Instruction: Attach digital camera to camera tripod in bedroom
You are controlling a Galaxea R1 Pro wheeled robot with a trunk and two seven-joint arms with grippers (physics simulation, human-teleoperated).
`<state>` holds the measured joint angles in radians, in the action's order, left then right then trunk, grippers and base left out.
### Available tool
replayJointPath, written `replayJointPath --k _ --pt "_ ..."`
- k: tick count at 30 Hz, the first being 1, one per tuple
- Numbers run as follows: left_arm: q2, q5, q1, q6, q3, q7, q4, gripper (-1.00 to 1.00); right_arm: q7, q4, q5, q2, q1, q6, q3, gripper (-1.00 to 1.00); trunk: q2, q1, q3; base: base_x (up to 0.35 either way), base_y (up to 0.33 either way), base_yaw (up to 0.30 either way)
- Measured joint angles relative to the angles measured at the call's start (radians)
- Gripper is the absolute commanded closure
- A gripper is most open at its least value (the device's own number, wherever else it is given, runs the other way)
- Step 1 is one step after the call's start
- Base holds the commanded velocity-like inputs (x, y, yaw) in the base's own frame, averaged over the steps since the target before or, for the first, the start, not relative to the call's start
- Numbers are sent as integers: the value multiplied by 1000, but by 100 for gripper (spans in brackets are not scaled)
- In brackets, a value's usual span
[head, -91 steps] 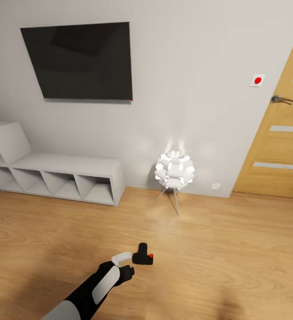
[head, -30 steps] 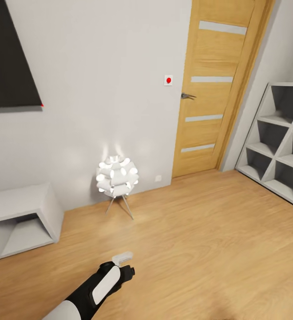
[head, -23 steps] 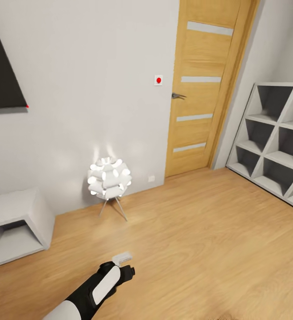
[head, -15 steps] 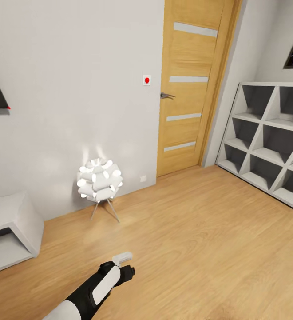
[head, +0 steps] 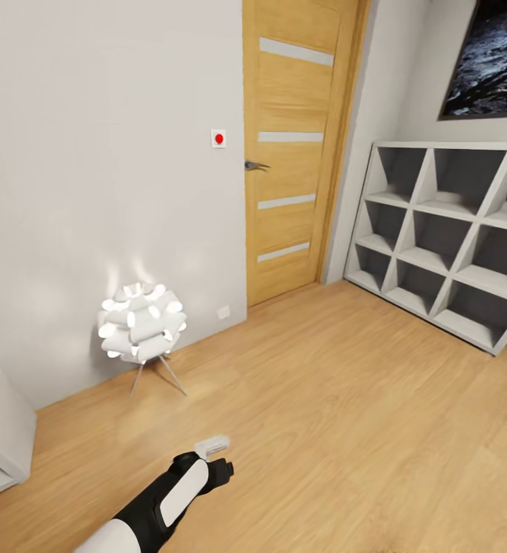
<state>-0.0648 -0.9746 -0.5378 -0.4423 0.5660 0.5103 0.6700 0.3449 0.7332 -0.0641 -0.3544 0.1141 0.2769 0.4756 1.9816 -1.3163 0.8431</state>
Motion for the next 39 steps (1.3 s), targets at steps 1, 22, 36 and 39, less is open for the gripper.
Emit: replayJointPath --k 1,22,36,39 --pt "-1 0 0 0 0 1 0 -100 0 0 0 0 0 0 0 -100 0 0 0 39 47 -262" --pt "27 -1 0 -2 -12 12 0 -100 0 0 -1 0 0 -1 0 -100 0 0 0 7 9 -161" --pt "77 -13 42 -17 -155 174 0 -100 4 -2 -12 1 0 -4 -6 -100 0 0 0 0 0 -9" --pt "94 -11 59 -18 -174 196 -1 -100 4 -3 -14 7 -3 -16 -7 -100 7 -4 3 0 0 0"
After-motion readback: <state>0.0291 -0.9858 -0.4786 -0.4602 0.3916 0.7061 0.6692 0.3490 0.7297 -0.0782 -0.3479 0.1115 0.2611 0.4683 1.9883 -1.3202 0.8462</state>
